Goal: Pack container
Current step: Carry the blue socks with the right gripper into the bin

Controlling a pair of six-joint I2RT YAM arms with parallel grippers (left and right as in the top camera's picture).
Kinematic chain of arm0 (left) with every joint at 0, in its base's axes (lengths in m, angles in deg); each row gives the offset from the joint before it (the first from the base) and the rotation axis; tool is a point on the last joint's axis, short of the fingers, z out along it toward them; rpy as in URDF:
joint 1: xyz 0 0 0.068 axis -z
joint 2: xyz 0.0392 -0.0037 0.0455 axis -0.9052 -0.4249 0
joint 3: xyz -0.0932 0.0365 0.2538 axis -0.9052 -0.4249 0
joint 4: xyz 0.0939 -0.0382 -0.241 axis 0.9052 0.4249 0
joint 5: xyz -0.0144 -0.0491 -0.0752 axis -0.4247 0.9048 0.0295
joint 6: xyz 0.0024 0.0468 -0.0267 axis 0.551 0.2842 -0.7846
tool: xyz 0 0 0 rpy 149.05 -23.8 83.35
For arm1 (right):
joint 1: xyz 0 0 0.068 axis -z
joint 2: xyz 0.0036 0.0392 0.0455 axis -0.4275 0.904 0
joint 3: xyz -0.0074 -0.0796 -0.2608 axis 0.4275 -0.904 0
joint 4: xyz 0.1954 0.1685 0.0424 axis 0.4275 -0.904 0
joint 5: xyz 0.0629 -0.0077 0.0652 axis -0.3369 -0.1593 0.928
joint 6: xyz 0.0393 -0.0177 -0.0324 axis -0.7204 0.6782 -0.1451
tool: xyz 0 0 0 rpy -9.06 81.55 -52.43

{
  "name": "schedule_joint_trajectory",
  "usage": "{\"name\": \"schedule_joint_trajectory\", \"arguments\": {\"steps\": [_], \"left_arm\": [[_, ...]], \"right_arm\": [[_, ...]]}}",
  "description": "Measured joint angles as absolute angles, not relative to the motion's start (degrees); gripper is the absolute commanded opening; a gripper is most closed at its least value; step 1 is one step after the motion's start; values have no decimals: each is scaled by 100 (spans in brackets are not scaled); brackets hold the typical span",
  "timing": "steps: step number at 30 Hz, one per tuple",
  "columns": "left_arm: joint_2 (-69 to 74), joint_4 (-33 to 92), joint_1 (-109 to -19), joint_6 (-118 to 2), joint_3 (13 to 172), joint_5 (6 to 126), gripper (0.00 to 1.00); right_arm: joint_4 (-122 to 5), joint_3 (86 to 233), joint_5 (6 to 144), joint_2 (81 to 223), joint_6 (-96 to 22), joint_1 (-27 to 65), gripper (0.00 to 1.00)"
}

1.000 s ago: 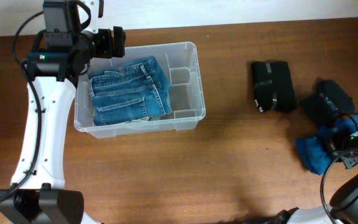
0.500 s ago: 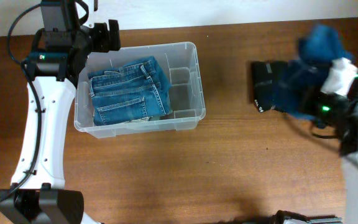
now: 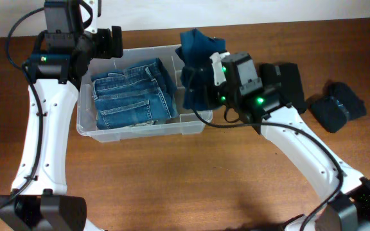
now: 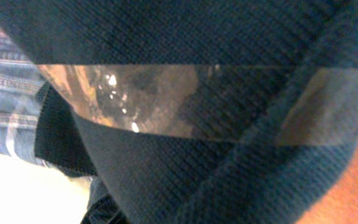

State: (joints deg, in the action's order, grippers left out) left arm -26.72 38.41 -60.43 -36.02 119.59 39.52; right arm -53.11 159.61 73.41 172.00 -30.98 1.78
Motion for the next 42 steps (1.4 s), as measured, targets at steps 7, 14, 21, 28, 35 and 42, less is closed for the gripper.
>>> {"name": "schedule_joint_trajectory", "arguments": {"steps": [7, 14, 21, 28, 35, 42], "left_arm": [[-2672, 3883, -6043, -3547, 11959, 3838, 99], [-2672, 3990, -6043, -3545, 11959, 3823, 99], [-2672, 4036, -6043, -3547, 11959, 3823, 99], [-2672, 4058, -6043, -3547, 11959, 3823, 99], [-2672, 4073, -6043, -3547, 11959, 3823, 99], [-2672, 4097, -6043, -3547, 11959, 3821, 99]], "right_arm": [[-6388, 18105, 7308, 17716, -3326, -30, 4], [-7241, 18438, 7645, 19008, -3520, -63, 4], [-7486, 18433, 7774, 19285, -3544, -207, 54], [-7580, 18516, 7769, 19285, -3531, -205, 56], [-7744, 19308, 7774, 19294, -3319, -207, 55], [-7783, 19312, 7772, 19296, -3199, -207, 44]]}}
